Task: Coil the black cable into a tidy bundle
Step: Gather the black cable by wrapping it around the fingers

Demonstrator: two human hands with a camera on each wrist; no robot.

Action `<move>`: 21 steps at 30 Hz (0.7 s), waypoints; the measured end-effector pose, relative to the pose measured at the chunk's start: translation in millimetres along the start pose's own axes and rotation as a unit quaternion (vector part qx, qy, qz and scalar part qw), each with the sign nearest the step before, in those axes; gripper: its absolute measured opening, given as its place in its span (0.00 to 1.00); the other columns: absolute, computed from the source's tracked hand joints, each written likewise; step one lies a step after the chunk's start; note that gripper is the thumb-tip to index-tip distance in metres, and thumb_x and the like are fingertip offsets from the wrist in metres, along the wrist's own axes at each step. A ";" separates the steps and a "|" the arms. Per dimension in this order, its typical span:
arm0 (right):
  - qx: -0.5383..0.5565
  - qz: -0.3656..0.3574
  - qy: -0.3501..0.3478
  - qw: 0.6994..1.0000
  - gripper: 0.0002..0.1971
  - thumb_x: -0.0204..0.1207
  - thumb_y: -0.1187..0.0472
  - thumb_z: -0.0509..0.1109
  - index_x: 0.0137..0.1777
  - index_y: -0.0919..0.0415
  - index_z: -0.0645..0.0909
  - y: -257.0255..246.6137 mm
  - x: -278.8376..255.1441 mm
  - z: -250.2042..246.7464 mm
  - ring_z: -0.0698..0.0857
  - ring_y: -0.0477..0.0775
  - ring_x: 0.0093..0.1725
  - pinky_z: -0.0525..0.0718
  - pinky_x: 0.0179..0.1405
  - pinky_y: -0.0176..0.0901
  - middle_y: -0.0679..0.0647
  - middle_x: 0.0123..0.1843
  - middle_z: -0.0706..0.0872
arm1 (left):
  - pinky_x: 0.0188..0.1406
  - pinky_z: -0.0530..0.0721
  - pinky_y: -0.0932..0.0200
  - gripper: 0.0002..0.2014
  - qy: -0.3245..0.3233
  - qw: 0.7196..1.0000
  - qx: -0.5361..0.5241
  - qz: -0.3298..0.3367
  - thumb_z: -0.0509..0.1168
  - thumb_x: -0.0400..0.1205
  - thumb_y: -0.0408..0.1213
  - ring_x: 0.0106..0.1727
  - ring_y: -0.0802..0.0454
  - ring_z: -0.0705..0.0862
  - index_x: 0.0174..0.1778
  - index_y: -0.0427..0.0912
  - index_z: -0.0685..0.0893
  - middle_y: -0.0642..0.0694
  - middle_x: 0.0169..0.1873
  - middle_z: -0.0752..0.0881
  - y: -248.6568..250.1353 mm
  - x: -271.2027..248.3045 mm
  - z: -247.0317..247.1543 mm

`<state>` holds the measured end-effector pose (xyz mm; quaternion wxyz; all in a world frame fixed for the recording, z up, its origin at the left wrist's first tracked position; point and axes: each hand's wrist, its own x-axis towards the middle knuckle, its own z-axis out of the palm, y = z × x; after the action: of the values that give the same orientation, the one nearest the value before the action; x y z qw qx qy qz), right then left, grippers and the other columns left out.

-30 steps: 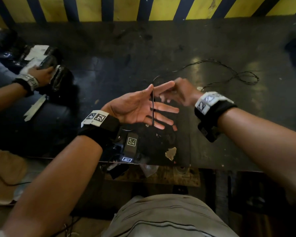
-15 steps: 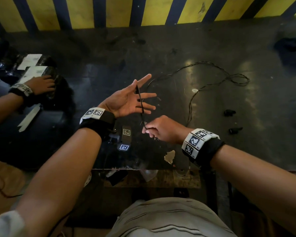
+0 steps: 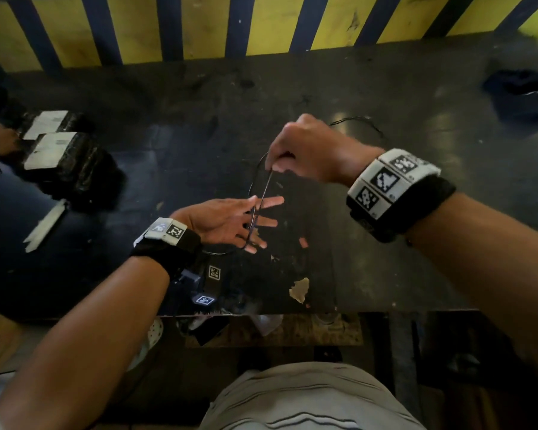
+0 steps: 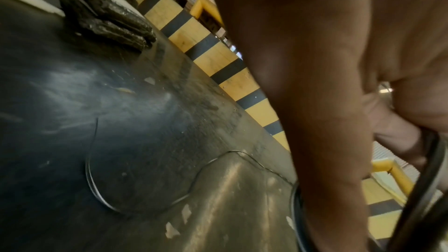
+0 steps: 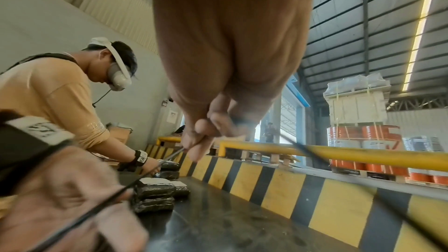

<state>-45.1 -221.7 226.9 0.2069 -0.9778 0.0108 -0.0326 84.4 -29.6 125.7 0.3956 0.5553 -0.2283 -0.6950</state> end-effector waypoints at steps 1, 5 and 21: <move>0.000 -0.004 0.015 1.000 0.11 0.77 0.63 0.71 0.51 0.52 0.94 2.8 3.4 -7.5 0.91 0.49 0.44 0.90 0.53 0.51 0.48 0.48 0.94 | 0.77 0.67 0.23 0.26 -0.010 1.000 -0.006 0.004 0.55 0.86 0.56 0.76 0.23 0.74 0.82 0.62 0.70 0.36 0.83 0.69 -1.0 0.1 3.8; 0.006 -0.028 0.044 0.999 0.10 0.75 0.63 0.72 0.50 0.51 0.94 12.0 18.7 -11.7 0.91 0.47 0.49 0.88 0.57 0.47 0.46 0.48 0.94 | 0.78 0.62 0.22 0.27 -0.045 0.997 -0.048 0.045 0.50 0.88 0.54 0.78 0.20 0.69 0.85 0.58 0.65 0.34 0.83 0.69 3.3 1.6 23.7; 0.139 0.023 -0.032 0.990 0.11 0.83 0.55 0.69 0.47 0.58 0.91 77.6 -24.2 84.5 0.88 0.38 0.39 0.86 0.45 0.43 0.49 0.42 0.93 | 0.74 0.68 0.23 0.28 -0.083 0.966 -0.082 0.229 0.42 0.87 0.54 0.77 0.14 0.65 0.85 0.60 0.61 0.24 0.82 0.63 46.0 -1.1 73.5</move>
<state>-64.1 -257.7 116.9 0.3417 -0.9395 0.0223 0.0024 28.1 -64.5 181.6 0.5678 0.3941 -0.3239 -0.6461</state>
